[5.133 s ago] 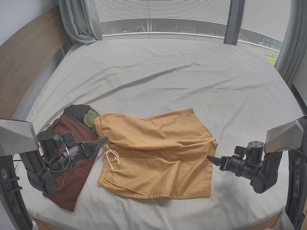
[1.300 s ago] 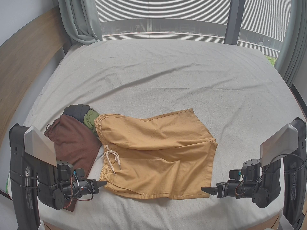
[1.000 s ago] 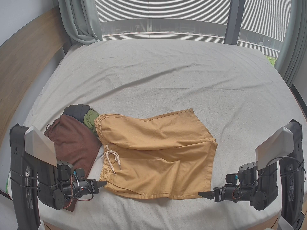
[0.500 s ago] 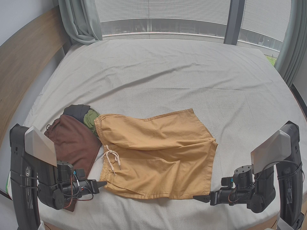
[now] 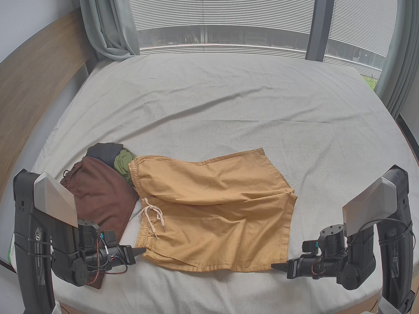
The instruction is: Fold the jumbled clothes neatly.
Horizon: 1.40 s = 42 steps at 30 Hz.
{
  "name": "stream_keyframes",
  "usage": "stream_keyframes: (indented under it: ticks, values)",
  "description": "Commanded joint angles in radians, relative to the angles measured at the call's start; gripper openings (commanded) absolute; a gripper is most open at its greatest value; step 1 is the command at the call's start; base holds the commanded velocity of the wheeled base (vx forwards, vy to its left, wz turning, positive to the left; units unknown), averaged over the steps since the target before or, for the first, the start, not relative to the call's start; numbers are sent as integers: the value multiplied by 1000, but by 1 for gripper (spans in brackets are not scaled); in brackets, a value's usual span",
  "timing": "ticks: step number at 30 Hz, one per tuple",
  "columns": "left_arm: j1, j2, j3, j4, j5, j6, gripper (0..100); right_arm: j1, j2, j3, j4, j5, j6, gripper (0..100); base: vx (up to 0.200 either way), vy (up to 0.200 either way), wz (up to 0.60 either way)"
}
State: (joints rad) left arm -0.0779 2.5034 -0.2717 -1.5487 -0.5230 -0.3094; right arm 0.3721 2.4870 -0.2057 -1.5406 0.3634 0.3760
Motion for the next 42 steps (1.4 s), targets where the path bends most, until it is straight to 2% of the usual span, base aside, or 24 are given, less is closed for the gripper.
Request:
stream_keyframes:
  ticks: [1,18,28,32,36,42]
  values:
    - [-2,2,3,-1,0,-1,0,-1,0,2,-1,0,-2,0,0,0,0]
    - [-5,-8,16,-1,-2,1,0,-4,-13,34,-1,-20,-8,0,0,0,0]
    - [-5,-127,183,-1,-15,39,0,-7,-79,132,-1,-18,-25,0,0,0,0]
    - [7,-167,270,-1,-48,75,0,-7,-80,180,-1,-17,-57,0,0,0,0]
    - [40,-178,272,1,-61,98,0,-9,-77,204,1,-12,-81,0,0,0,0]
    - [24,-175,272,1,-61,101,0,-15,-79,204,1,-12,-83,0,0,0,0]
